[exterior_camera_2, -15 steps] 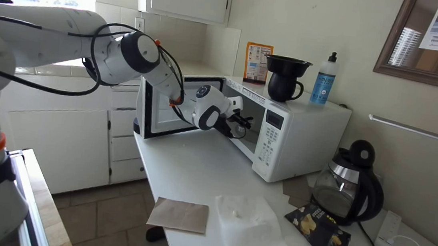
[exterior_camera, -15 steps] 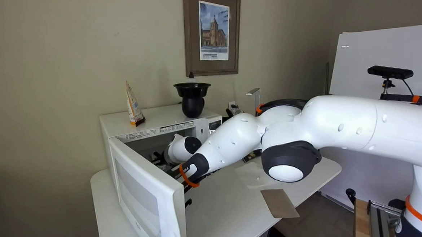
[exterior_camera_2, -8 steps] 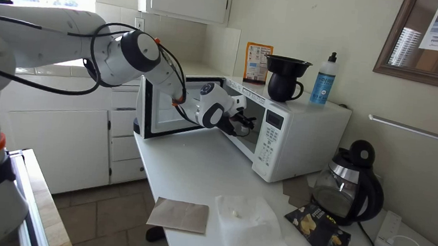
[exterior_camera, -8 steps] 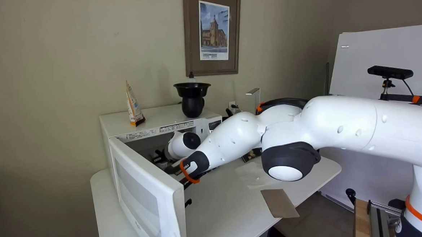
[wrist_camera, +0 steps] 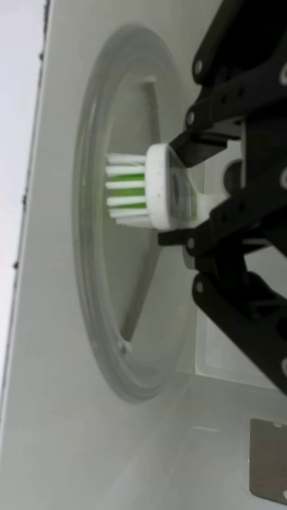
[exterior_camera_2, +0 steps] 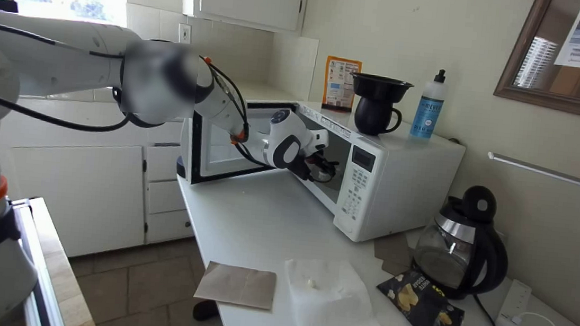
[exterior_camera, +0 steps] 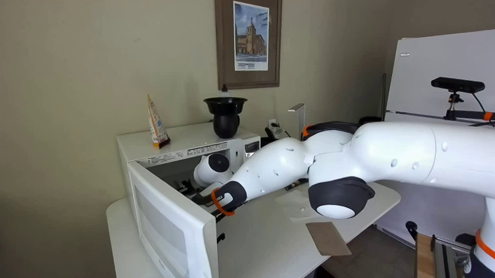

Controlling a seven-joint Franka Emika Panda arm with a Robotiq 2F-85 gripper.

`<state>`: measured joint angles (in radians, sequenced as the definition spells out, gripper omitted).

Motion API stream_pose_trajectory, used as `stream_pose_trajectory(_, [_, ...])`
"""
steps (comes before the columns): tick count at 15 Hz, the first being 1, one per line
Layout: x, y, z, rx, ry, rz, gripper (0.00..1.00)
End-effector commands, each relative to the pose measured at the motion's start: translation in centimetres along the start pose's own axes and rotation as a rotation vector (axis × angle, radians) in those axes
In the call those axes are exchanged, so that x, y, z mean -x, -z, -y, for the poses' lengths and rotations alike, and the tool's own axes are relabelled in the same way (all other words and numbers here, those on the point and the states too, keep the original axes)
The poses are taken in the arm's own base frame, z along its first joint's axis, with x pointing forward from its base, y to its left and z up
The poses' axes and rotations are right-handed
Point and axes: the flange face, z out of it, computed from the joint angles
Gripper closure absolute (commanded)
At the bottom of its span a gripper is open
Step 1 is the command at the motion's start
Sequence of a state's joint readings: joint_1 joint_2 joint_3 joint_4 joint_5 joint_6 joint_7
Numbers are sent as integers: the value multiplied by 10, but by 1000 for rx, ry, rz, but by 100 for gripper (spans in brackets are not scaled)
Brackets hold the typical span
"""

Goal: Use the brush to scrub the inside of the microwave.

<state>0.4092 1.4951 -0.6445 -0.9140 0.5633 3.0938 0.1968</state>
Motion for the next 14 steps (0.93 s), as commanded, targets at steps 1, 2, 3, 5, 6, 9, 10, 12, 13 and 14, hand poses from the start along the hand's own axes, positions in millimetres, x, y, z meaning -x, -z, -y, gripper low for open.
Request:
stream_pose_trajectory(1, [3,-4,-4,2,-1,0,81])
stream_pose_trajectory(2, [4,-5,-6,6,1,4,81])
stream_pose_trajectory(3, [4,-6,-7,5,0,3,81])
stream_pose_trajectory(5, [7,-8,-10,0,2,9,81])
stream_pose_trajectory(6, [9,-10,-11,-11,2,12,81])
stream_pose_trajectory(9, [13,-14,-22,6,-31,8,81])
stream_pose_trajectory(10, [12,-15,-26,17,-52,13,81])
stream_pose_trajectory(12, [8,-14,-34,50,-105,13,81])
stream_pose_trajectory(13, [8,-14,-36,58,-119,19,81])
stream_pose_trajectory(14, [10,-15,-36,53,-124,23,81])
